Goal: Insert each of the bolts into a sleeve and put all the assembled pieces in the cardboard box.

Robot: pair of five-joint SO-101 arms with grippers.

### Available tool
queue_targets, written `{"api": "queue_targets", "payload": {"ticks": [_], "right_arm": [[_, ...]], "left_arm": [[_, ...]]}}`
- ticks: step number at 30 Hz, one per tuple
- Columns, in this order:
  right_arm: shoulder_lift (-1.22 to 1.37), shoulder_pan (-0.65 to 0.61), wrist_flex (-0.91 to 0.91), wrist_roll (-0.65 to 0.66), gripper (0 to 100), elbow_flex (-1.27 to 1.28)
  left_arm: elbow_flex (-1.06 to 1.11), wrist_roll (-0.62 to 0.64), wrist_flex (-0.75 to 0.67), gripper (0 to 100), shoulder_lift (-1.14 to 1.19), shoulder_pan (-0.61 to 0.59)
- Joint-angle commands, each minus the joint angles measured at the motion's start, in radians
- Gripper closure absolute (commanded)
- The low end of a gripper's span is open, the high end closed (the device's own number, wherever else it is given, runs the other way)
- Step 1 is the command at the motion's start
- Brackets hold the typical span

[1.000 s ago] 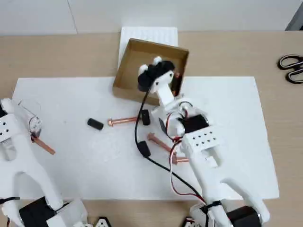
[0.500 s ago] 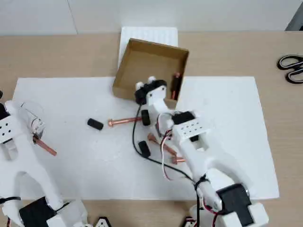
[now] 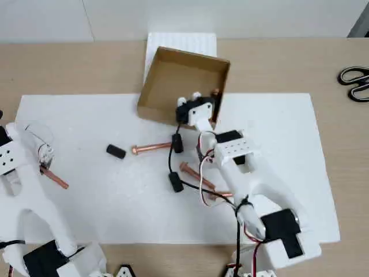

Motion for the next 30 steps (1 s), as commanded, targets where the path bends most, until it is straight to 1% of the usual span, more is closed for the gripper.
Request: {"api": "queue_targets", "payload": {"ticks": [1,4,9,13,17,19,22,24,28,30], "right_arm": [[0.054,0.004,-0.018,0.002,90.0,-0.046],[0.090,0.012,0.002,0.002,99.2,-0.097],[0.081,0.001,0.119,-0.006,99.5,-0.166],[-0.030,-0.012,0.266,-0.008,99.5,-0.213],[-0.291,-0.002,0.371,-0.009,99.4,-0.253],[-0.466,-0.008,0.381,-0.015,99.4,-0.250],[-0.733,-0.004,0.355,-0.069,99.4,-0.219],[-0.901,-0.008,0.312,-0.092,99.4,-0.144],[-1.228,-0.021,0.209,-0.104,99.4,0.126],[-1.397,-0.045,0.151,-0.104,99.4,0.284]], "left_arm": [[-0.005,-0.002,-0.017,99,-0.044,0.002],[-0.005,-0.003,-0.017,99,-0.044,0.002],[-0.007,-0.006,-0.011,99,-0.060,0.058],[-0.022,-0.003,-0.012,99,-0.172,0.118],[-0.099,-0.002,-0.040,99,-0.371,0.273],[-0.122,0.000,-0.106,99,-0.483,0.374],[-0.119,0.000,-0.252,99,-0.617,0.493],[-0.111,0.000,-0.327,99,-0.657,0.571],[-0.067,-0.008,-0.453,99,-0.671,0.747],[-0.025,-0.054,-0.540,99,-0.669,0.824]]}}
